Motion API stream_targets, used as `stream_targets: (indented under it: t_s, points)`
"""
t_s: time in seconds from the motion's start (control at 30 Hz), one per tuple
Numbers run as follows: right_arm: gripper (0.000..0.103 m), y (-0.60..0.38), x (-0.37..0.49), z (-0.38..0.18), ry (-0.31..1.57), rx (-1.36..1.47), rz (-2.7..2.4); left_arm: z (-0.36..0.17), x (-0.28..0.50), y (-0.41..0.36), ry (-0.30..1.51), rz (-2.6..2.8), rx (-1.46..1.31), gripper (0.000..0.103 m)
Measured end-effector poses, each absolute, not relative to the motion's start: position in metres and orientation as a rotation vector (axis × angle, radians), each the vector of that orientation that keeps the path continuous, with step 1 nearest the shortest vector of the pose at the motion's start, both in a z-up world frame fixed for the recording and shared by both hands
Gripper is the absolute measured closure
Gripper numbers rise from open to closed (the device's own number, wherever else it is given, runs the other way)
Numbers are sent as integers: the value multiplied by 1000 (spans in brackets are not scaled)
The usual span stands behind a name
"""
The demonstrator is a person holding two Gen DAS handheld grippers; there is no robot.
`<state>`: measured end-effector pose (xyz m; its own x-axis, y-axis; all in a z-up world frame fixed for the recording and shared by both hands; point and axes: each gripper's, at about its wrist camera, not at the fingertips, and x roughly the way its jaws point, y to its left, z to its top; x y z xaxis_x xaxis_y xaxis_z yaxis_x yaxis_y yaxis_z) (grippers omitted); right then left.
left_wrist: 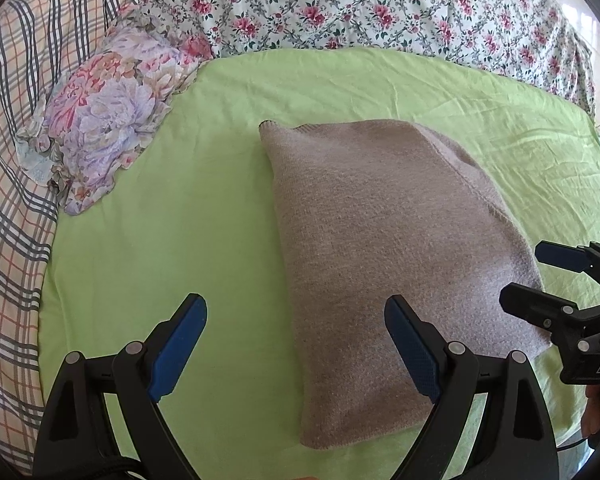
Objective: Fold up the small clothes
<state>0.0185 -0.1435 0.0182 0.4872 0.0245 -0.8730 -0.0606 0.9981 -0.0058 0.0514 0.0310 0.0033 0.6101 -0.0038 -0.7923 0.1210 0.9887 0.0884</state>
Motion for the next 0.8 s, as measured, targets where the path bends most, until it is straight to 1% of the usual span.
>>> stream_targets:
  t_s: [0.8]
  points:
    - [15, -140, 13, 18, 1063, -44, 55, 12, 41, 33, 881, -85, 137, 12]
